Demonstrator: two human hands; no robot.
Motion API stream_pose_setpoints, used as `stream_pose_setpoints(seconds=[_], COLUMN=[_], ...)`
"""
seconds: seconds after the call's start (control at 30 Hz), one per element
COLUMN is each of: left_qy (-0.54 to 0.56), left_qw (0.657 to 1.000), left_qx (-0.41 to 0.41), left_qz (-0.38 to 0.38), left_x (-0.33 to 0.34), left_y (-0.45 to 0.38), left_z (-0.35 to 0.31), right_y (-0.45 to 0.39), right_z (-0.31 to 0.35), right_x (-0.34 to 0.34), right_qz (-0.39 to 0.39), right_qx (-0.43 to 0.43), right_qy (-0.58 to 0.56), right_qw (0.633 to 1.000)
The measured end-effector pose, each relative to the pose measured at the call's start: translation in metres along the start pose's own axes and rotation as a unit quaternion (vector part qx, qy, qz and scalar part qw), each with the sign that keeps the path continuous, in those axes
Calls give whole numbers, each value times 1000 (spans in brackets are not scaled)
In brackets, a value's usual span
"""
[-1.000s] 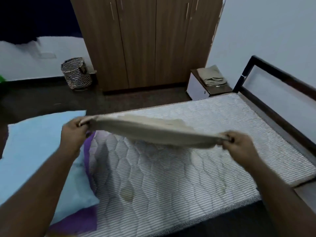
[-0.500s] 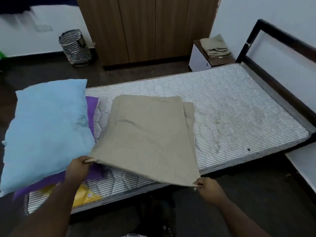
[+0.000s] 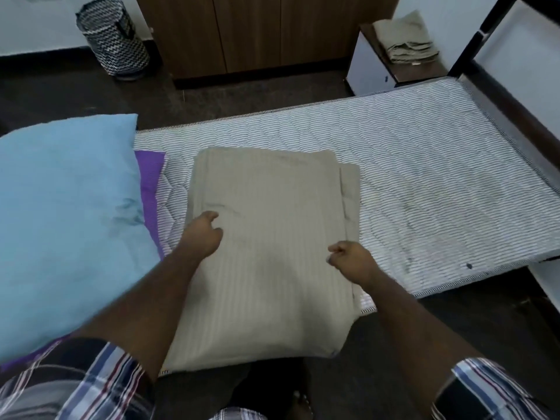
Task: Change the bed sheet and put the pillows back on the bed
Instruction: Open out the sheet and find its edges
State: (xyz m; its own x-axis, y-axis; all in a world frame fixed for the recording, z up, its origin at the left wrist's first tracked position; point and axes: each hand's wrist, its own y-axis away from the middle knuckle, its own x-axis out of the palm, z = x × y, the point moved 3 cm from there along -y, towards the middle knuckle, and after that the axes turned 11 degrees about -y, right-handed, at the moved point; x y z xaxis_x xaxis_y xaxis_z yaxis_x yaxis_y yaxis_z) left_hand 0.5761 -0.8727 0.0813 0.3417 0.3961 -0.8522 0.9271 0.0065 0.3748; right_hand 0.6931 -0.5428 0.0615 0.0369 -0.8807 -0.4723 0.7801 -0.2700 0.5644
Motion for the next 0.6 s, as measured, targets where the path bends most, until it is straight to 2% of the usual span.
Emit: stream_pose_setpoints(seconds=[0.13, 0.27, 0.47, 0.6], left_qy=[-7, -27, -16, -2], left_qw=[999, 994, 982, 979], left_qx=[34, 93, 164, 172], left_qz=[14, 57, 97, 108], left_x=[15, 57, 132, 176], left_y=[-95, -168, -223, -242], left_z=[-41, -84, -169, -221], right_y=[-91, -164, -236, -278], right_z=[29, 28, -4, -20], right_x=[-8, -18, -26, -30], right_qz=[-64, -113, -136, -135], right_qx=[27, 53, 73, 68], right_qy=[-67, -94, -110, -108], right_qw=[995, 988, 982, 983])
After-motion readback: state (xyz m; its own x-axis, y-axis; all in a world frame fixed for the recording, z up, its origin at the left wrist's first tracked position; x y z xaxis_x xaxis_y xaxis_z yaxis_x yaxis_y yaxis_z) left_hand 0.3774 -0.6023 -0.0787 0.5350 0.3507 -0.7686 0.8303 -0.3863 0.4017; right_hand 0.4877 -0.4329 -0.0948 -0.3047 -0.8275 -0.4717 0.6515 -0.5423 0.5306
